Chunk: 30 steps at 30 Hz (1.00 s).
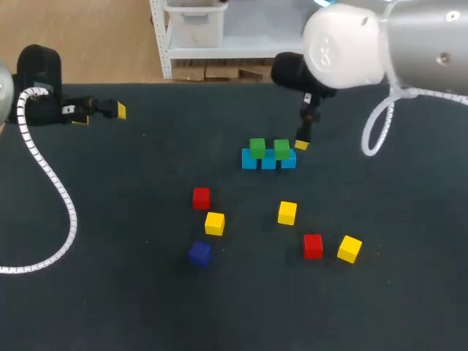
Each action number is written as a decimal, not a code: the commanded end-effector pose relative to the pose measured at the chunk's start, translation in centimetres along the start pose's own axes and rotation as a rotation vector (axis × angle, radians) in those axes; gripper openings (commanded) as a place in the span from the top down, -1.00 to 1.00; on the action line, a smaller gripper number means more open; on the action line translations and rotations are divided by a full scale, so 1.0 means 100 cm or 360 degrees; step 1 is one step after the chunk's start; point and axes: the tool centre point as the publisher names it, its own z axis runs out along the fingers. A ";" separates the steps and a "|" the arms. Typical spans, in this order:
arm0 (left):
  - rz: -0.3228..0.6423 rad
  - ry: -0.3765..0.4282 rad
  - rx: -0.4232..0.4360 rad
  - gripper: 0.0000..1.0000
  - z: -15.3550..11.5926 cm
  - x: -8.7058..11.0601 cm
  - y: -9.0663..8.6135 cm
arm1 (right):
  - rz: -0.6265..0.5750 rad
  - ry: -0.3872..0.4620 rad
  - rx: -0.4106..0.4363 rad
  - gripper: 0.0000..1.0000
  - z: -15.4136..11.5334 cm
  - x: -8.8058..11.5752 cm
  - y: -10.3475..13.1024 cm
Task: Place the blue cubes, place green cubes on the blue cubes, place the yellow cubes on the green cubes, then place the red cubes on the yellow cubes, and place purple cube on the red cubes.
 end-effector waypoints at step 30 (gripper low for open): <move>0.0003 -0.0009 0.0018 -1.00 0.000 0.001 0.002 | -0.0303 -0.0029 0.0028 -1.00 0.034 0.012 0.137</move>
